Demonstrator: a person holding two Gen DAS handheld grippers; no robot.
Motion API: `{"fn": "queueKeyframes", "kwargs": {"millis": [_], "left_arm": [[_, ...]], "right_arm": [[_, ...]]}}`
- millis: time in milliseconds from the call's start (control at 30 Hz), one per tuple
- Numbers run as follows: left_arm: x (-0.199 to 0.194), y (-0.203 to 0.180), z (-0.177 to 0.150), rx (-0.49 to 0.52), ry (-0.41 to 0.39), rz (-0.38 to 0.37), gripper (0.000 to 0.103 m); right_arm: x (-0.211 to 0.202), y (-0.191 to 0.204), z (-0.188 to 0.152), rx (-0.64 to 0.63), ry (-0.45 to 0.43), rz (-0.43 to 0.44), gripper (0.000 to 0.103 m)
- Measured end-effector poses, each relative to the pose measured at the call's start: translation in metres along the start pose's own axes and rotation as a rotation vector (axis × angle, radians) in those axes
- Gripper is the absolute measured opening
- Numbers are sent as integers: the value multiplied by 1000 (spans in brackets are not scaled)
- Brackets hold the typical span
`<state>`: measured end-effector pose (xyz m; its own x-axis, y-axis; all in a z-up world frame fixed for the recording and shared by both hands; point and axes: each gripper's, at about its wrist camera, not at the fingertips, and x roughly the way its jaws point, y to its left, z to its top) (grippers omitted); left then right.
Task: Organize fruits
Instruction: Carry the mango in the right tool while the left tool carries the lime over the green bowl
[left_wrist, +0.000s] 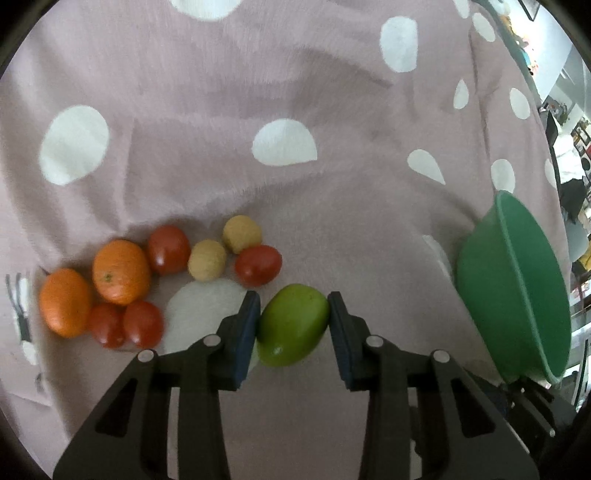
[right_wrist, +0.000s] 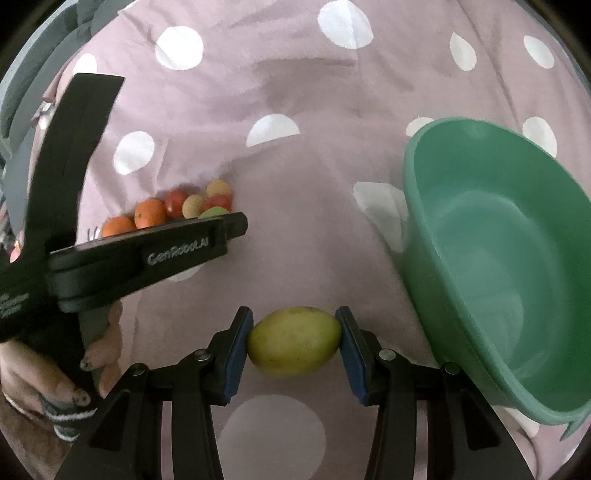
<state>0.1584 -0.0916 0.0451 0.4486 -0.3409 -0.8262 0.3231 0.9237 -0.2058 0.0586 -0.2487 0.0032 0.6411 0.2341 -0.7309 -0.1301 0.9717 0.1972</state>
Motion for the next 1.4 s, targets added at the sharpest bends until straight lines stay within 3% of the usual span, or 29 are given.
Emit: {"fn": "queueKeyframes", "kwargs": {"millis": [167, 533, 667, 967, 1400], "left_arm": [[-35, -1, -5, 17, -60, 47, 37], [-110, -22, -17, 16, -231, 49, 37], [-127, -42, -22, 66, -308, 121, 37], [-145, -79, -24, 132, -379, 58, 37], [-120, -139, -17, 178, -355, -63, 37]], "right_arm": [[-11, 0, 0, 0, -27, 15, 48], [-46, 4, 4, -25, -127, 55, 48], [-63, -2, 7, -23, -173, 51, 48], [-92, -29, 12, 33, -282, 31, 48], [-111, -113, 4, 235, -349, -81, 48]]}}
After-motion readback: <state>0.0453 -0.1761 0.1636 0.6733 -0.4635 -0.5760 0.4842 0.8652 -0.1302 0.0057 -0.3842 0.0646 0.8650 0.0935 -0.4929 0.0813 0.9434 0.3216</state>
